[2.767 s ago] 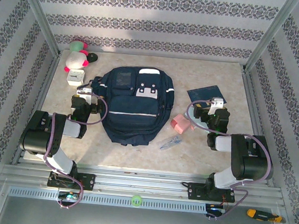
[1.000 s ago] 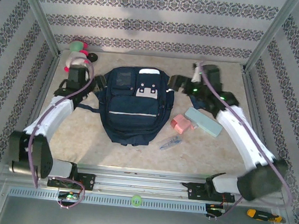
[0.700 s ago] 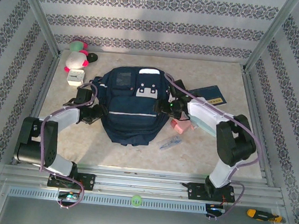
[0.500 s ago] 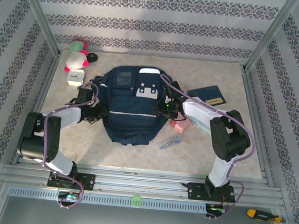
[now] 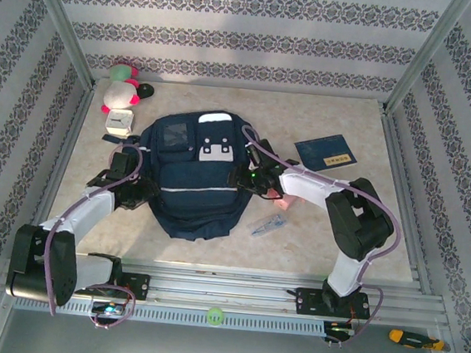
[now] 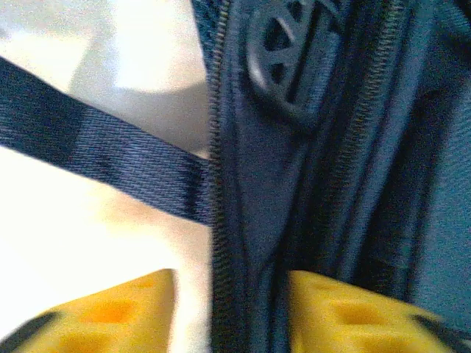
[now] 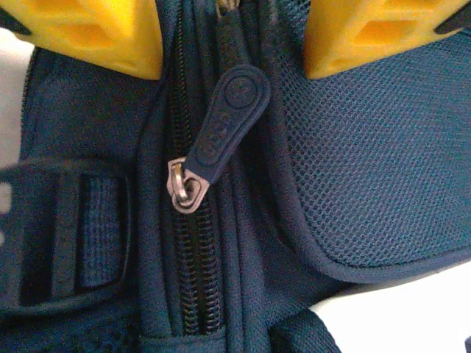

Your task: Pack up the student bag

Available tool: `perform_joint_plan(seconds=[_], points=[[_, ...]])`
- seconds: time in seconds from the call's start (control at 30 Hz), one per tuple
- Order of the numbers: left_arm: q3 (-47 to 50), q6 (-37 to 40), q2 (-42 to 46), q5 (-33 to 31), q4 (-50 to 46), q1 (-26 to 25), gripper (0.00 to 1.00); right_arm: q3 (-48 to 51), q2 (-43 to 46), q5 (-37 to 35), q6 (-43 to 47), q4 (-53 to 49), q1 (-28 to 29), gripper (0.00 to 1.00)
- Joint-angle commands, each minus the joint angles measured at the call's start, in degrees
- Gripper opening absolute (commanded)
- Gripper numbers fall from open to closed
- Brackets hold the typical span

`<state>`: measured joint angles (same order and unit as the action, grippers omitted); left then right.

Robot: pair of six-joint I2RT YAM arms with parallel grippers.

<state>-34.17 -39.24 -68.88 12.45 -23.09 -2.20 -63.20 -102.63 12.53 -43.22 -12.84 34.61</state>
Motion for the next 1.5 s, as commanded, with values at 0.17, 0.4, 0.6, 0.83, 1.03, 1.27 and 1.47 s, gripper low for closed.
perform_joint_plan(seconds=[0.17, 0.4, 0.6, 0.83, 1.03, 1.27, 1.47], points=[[-14.53, 28.45, 7.24, 1.45, -4.66, -1.66, 0.69, 2.38, 18.38, -3.73, 5.39, -8.29, -1.67, 0.58], [-15.87, 67.38, 5.29, 19.71, -0.25, -10.19, 0.64, 11.23, 28.03, -1.62, 9.05, -0.07, -1.48, 0.56], [-14.44, 84.49, -3.73, 13.62, 3.28, -21.69, 0.7, 19.09, 32.9, -1.91, 8.97, 10.86, -0.9, 0.56], [-15.83, 87.44, -13.0, 11.01, 5.71, -23.86, 0.72, 21.51, 34.19, -2.82, 9.32, 13.06, -0.7, 0.56], [-13.91, 87.54, -15.48, 11.63, 8.66, -24.51, 0.76, 22.16, 33.25, -2.35, 8.14, 14.67, -0.68, 0.56], [-14.79, 88.16, -16.71, 9.45, 6.15, -25.06, 0.8, 22.07, 32.16, -1.59, 6.84, 15.25, -0.68, 0.59], [-12.38, 88.51, -12.58, 15.59, 6.24, -25.12, 0.84, 23.03, 31.6, -0.98, 6.05, 16.52, -0.68, 0.6]])
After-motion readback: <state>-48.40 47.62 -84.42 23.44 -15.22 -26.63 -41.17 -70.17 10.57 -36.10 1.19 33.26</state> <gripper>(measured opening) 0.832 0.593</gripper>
